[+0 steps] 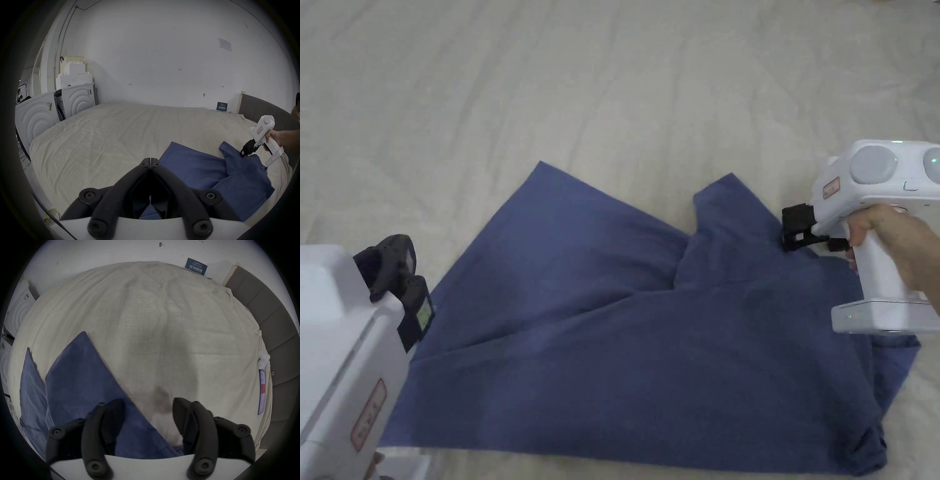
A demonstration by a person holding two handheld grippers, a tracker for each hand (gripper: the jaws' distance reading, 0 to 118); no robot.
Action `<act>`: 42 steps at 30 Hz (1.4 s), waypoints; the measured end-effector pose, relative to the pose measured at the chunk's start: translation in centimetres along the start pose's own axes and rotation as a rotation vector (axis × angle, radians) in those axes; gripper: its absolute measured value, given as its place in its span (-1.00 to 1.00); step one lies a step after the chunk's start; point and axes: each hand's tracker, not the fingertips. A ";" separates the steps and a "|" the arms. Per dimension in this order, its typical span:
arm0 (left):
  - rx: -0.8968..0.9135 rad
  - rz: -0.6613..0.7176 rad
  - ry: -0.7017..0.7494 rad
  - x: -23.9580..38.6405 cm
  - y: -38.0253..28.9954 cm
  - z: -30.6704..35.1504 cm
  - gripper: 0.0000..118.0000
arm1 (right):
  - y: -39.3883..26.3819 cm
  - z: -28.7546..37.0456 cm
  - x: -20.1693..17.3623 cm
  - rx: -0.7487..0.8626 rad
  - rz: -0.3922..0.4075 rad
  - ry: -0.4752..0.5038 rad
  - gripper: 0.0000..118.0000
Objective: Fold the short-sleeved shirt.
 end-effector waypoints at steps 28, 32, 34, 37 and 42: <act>-0.323 0.194 0.109 -9.7 3.1 0.3 0.84 | 0.1 9.0 -1.6 0.150 0.109 -0.010 -0.99; -0.540 0.083 0.110 -12.1 2.1 -1.3 0.83 | -0.1 9.9 -2.3 0.164 0.112 -0.013 -0.99; -0.640 0.054 0.085 -12.3 0.7 -2.4 0.77 | -0.2 10.0 -2.5 0.163 0.111 -0.018 -0.99; -0.701 0.054 0.072 -12.0 -1.5 -3.9 0.59 | -0.4 9.9 -2.7 0.161 0.103 -0.022 -0.99; -0.731 0.152 0.062 -11.6 -3.8 -6.4 -0.02 | -0.7 9.9 -2.6 0.152 0.095 -0.035 -0.99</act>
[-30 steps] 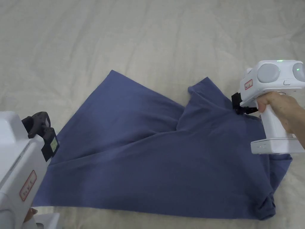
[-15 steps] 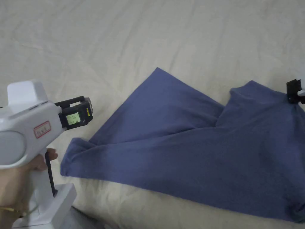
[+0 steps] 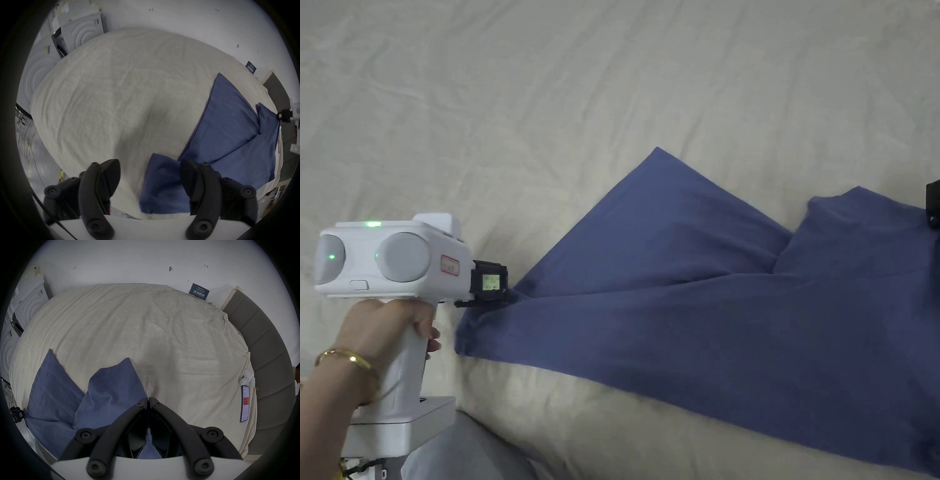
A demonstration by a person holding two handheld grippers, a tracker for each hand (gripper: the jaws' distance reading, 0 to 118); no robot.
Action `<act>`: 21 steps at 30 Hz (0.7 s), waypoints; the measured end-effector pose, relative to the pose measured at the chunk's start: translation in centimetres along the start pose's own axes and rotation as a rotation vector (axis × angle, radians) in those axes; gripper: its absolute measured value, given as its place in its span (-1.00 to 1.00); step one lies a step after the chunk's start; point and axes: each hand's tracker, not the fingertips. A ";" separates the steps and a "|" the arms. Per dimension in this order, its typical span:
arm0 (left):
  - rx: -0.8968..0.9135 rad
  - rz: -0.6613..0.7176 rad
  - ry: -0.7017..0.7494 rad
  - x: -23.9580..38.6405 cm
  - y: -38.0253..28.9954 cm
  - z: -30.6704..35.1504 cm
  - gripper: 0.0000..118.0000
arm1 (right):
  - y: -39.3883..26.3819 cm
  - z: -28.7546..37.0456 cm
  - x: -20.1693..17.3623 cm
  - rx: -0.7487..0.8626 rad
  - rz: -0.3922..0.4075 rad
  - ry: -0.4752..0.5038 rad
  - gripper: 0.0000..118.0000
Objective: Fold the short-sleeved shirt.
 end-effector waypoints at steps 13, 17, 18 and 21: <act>0.157 0.003 -0.047 0.5 -1.0 2.5 -1.00 | -0.8 1.2 0.9 0.046 -0.047 0.010 -1.00; 0.327 0.113 -0.125 -0.2 0.8 7.0 -1.00 | -1.5 4.6 2.1 0.140 -0.140 0.074 -1.00; 0.368 0.145 -0.151 -0.3 1.4 8.1 -1.00 | -1.7 5.7 2.6 0.164 -0.164 0.096 -1.00; 0.497 0.185 -0.156 -0.2 3.0 11.6 -1.00 | -2.3 9.7 4.1 0.253 -0.237 0.149 -1.00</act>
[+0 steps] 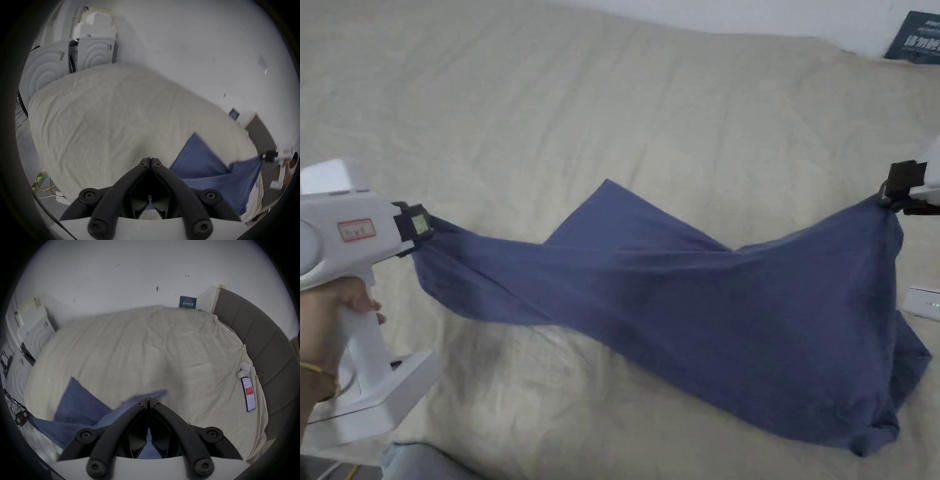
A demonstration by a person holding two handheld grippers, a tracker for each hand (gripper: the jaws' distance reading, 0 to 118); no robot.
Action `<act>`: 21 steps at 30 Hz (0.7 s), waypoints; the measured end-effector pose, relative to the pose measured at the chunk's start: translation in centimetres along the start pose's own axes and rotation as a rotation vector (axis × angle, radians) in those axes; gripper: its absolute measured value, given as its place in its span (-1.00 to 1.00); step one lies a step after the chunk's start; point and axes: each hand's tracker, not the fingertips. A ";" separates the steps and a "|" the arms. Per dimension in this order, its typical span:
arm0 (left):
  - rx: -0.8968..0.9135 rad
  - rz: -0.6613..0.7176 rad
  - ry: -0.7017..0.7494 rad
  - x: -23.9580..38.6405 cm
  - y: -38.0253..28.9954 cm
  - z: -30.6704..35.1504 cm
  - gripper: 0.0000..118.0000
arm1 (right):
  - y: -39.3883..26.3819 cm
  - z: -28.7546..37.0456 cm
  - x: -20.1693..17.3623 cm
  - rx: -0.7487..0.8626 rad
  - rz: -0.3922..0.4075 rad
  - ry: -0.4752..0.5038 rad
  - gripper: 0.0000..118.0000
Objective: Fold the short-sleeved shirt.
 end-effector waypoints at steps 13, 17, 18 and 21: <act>0.386 -0.041 -0.151 5.2 11.9 9.9 -1.00 | 1.7 25.8 4.2 0.421 -0.060 0.100 -1.00; 0.502 -0.108 -0.183 8.0 16.0 13.6 -1.00 | 2.9 32.5 4.6 0.532 -0.029 0.053 -1.00; 0.529 -0.139 -0.185 8.7 17.2 14.6 -1.00 | 3.4 34.1 4.9 0.557 -0.024 0.051 -1.00; 0.598 -0.161 -0.221 9.9 20.5 17.6 -1.00 | 5.0 37.9 5.8 0.624 -0.047 0.038 -1.00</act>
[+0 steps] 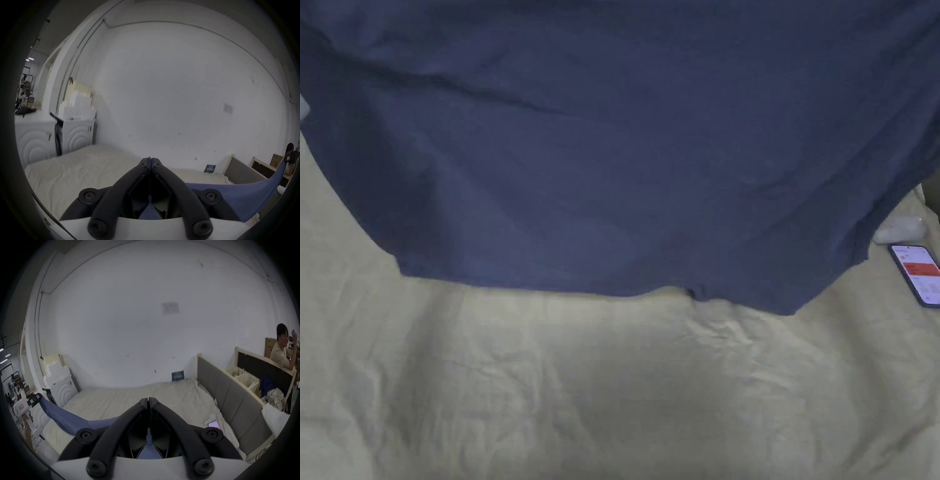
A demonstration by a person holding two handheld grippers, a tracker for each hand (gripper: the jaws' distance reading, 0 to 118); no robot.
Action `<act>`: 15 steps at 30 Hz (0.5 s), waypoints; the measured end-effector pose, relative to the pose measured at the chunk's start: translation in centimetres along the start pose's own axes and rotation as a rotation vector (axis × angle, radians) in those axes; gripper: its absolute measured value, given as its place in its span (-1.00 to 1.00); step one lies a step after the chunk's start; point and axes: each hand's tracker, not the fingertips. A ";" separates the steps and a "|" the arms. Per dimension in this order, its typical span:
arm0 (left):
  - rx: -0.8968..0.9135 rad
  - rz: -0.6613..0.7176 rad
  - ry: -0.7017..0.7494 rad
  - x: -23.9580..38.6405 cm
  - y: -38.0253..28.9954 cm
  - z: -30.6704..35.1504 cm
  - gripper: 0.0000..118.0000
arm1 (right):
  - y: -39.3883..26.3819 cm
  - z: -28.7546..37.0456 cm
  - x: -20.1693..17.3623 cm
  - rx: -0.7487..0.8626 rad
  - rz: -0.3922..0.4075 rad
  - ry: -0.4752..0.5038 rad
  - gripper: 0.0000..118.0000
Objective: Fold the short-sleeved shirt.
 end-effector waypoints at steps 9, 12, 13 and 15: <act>0.033 -0.158 0.041 3.3 9.8 -2.7 -1.00 | 7.2 0.1 -1.4 0.088 -0.035 -0.095 -1.00; -0.005 -0.331 0.128 5.7 10.7 -5.7 -1.00 | 9.3 -2.5 -2.2 0.089 0.001 -0.145 -1.00; -0.016 -0.335 0.144 6.4 11.1 -6.7 -1.00 | 9.8 -3.4 -2.6 0.093 0.020 -0.171 -1.00; -0.019 -0.320 0.154 7.4 11.6 -8.7 -1.00 | 10.8 -5.8 -3.5 0.098 0.050 -0.212 -1.00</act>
